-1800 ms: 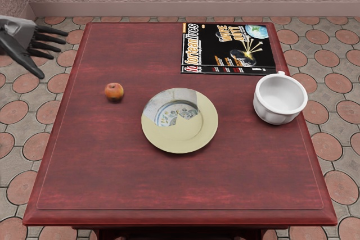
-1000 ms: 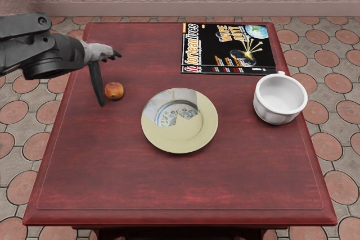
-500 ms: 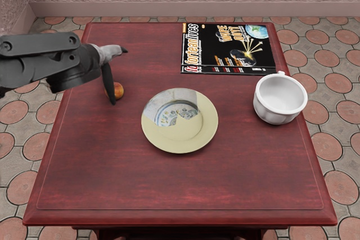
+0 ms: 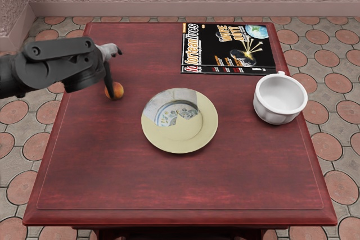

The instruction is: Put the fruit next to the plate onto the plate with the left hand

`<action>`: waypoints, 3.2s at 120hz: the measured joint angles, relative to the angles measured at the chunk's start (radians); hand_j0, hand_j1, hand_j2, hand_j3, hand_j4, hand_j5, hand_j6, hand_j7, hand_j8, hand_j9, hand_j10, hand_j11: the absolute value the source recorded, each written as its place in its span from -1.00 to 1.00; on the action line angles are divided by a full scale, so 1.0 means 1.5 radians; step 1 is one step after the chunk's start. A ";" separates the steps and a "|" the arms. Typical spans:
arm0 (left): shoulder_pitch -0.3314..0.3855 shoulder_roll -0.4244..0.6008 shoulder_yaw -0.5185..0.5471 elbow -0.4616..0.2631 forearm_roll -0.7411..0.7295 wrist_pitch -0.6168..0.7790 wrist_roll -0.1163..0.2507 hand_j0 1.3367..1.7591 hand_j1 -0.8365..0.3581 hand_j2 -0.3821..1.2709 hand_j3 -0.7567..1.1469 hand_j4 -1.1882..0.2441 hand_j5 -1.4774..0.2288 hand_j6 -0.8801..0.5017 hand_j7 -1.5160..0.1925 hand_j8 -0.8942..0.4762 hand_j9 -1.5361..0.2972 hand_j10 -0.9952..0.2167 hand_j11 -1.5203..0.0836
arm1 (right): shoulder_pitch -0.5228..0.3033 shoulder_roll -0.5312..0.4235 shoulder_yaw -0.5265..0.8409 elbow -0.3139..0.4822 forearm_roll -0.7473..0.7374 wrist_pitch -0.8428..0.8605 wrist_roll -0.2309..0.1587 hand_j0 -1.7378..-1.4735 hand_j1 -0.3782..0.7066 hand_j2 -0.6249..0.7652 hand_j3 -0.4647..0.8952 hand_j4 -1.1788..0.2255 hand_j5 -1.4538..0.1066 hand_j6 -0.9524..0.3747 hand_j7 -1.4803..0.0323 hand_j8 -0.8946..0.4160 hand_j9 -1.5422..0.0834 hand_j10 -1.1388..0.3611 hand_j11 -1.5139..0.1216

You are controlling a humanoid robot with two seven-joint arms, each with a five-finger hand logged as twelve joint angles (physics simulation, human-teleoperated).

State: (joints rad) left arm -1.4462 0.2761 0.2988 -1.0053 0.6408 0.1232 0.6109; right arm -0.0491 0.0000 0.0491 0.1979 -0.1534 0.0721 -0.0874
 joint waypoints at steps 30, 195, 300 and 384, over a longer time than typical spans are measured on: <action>0.012 -0.047 0.039 0.007 0.000 0.070 0.000 0.52 0.64 -0.49 -0.20 0.41 0.47 0.02 0.51 0.05 0.43 0.35 0.61 | 0.000 0.000 0.000 0.000 0.000 0.000 0.000 -0.40 -0.90 -0.11 -0.32 0.65 0.83 0.41 0.93 0.34 0.87 0.49 0.82; 0.022 -0.092 0.128 0.005 0.015 0.155 0.000 0.52 0.19 -0.43 -0.21 0.10 0.12 -0.31 0.17 -0.28 0.11 -0.02 0.25 | 0.000 0.000 0.000 0.000 0.000 0.000 0.000 -0.40 -0.90 -0.11 -0.32 0.65 0.83 0.41 0.93 0.34 0.87 0.49 0.82; 0.011 -0.065 0.099 0.005 -0.093 0.146 0.000 0.50 -0.07 -0.20 -0.20 -0.27 -0.26 -0.52 -0.23 -0.39 -0.27 -0.40 -0.19 | 0.000 0.000 0.000 0.000 0.000 0.000 0.000 -0.40 -0.90 -0.11 -0.32 0.65 0.83 0.41 0.92 0.34 0.87 0.49 0.82; 0.012 0.065 -0.214 -0.004 -0.268 -0.320 0.000 0.51 -0.12 -0.15 -0.21 -0.24 -0.30 -0.48 -0.25 -0.38 -0.25 -0.38 -0.17 | 0.000 0.000 0.000 0.000 0.000 0.000 0.000 -0.40 -0.90 -0.11 -0.32 0.65 0.83 0.41 0.92 0.34 0.87 0.49 0.82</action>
State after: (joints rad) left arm -1.4281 0.3738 -0.0227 -1.0107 0.2386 -0.3576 0.6112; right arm -0.0491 0.0000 0.0491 0.1979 -0.1534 0.0721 -0.0874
